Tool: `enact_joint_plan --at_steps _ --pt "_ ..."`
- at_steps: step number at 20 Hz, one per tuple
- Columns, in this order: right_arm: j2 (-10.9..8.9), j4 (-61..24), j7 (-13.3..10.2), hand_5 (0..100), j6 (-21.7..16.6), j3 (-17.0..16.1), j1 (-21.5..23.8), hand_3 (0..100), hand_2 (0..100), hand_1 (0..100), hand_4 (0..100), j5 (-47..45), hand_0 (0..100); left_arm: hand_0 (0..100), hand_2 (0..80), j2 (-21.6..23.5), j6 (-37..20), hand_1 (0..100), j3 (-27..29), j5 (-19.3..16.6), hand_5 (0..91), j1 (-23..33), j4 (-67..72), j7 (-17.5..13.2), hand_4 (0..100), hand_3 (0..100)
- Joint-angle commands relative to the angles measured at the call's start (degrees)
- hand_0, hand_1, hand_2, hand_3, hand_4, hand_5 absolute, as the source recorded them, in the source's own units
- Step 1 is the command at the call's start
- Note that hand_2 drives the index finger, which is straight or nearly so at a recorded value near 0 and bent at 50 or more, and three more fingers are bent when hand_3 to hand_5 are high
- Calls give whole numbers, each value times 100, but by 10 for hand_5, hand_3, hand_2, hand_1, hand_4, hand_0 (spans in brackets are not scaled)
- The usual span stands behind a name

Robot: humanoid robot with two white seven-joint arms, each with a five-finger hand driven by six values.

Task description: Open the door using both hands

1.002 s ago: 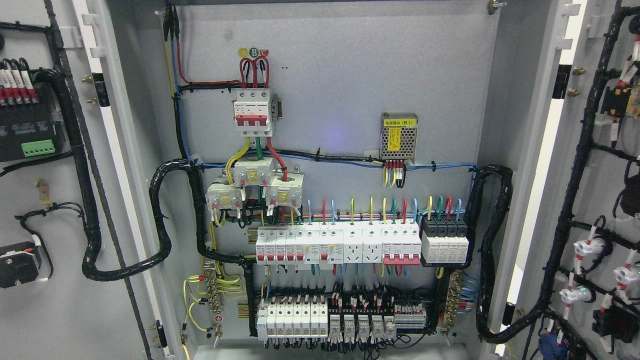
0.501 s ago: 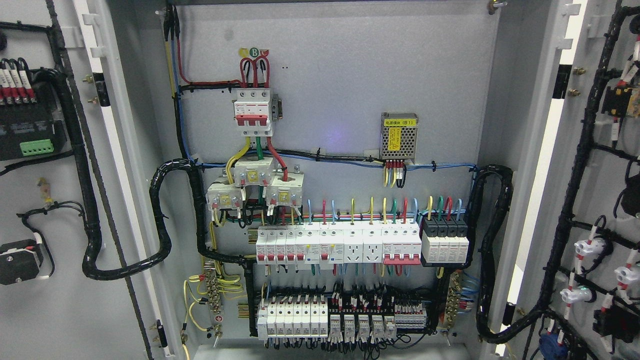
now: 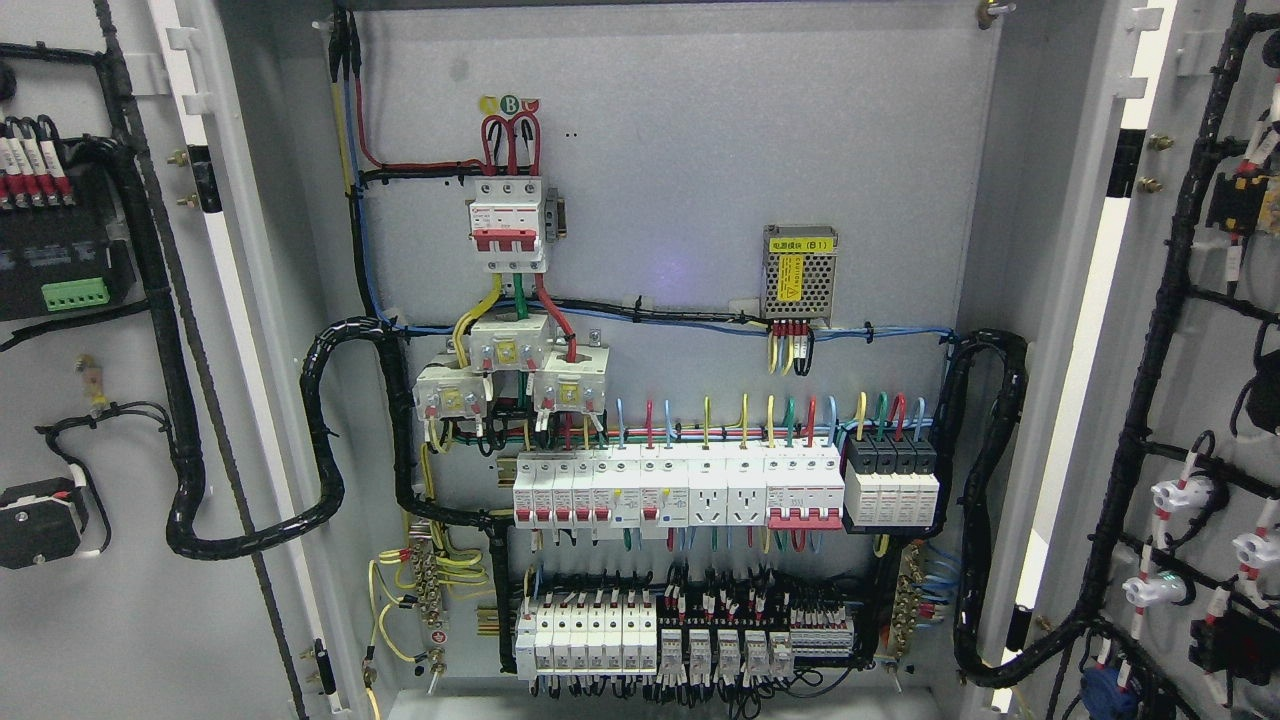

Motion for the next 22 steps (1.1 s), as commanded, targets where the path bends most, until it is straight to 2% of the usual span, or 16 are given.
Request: enact_joint_plan --at_steps 1,2,6,12,16,22 --pt "-4 7 2 0 -837 3 -19 0 0 0 0 -2 0 0 0 10 -55 0 -415 367 0 670 -1334 0 31 0" --pt "-4 7 2 0 -837 3 -20 0 0 0 0 -2 0 0 0 11 -55 0 -494 472 0 837 -1677 17 31 0" --pt "-4 16 11 0 -837 -5 -20 0 0 0 0 -2 0 0 0 -7 -72 0 -600 491 0 1470 -2750 44 30 0" --pt "-4 -37 37 0 -837 3 -28 0 0 0 0 6 0 0 0 -16 -108 0 -943 491 0 2121 -3560 44 30 0" --pt "-4 -133 37 0 -846 56 -20 0 0 0 0 6 0 0 0 -25 -108 0 -1268 447 0 2289 -3754 44 30 0" --pt "5 -177 55 0 -846 530 -274 0 0 0 0 15 0 0 0 -33 -108 0 -1672 316 0 2307 -3816 44 29 0"
